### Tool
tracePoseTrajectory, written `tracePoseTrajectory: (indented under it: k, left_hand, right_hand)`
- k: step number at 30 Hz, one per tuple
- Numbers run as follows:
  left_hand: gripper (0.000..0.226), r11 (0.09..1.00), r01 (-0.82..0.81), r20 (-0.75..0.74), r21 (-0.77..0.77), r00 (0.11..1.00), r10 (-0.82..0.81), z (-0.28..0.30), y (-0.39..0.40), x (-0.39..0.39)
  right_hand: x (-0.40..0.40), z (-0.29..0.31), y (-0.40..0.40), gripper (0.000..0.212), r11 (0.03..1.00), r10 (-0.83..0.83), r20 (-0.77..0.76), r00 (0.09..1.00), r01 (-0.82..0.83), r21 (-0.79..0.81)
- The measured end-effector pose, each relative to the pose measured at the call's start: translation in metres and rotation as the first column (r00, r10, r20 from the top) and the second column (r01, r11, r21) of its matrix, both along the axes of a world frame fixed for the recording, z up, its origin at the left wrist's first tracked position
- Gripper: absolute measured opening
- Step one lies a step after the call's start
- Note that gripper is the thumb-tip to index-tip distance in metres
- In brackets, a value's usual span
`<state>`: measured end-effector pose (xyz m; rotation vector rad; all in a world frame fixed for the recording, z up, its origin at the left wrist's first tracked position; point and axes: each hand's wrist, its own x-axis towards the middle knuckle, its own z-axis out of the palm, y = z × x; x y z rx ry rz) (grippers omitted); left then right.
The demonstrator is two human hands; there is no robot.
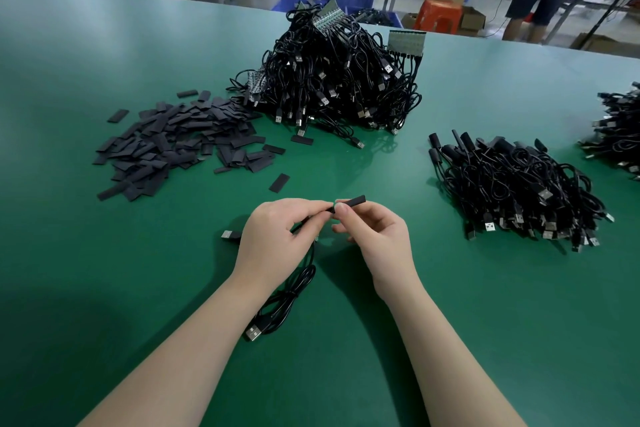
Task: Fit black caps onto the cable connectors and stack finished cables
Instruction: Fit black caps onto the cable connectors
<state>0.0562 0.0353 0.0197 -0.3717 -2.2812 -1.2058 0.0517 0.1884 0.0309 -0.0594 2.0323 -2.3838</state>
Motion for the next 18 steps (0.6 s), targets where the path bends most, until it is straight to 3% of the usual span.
tracePoseTrajectory:
  k: [5, 13, 18]
  left_hand:
    - [0.016, 0.993, -0.067, 0.041, 0.092, 0.997, 0.063, -0.0003, 0.0026, 0.0020]
    - [0.014, 0.998, -0.030, 0.023, 0.059, 0.999, 0.028, 0.0006, 0.0028, 0.0023]
    - [0.018, 0.992, -0.041, 0.070, 0.123, 0.997, 0.033, -0.0002, 0.0038, 0.0019]
  right_hand:
    - [0.0004, -0.0001, -0.0015, 0.009, 0.999, -0.040, -0.006, 0.999, 0.040, 0.014]
    - [0.0017, 0.0009, -0.0019, 0.015, 0.996, -0.019, -0.008, 1.000, 0.020, 0.082]
    - [0.0013, 0.0018, -0.0029, 0.020, 0.997, -0.045, -0.026, 0.999, 0.047, 0.069]
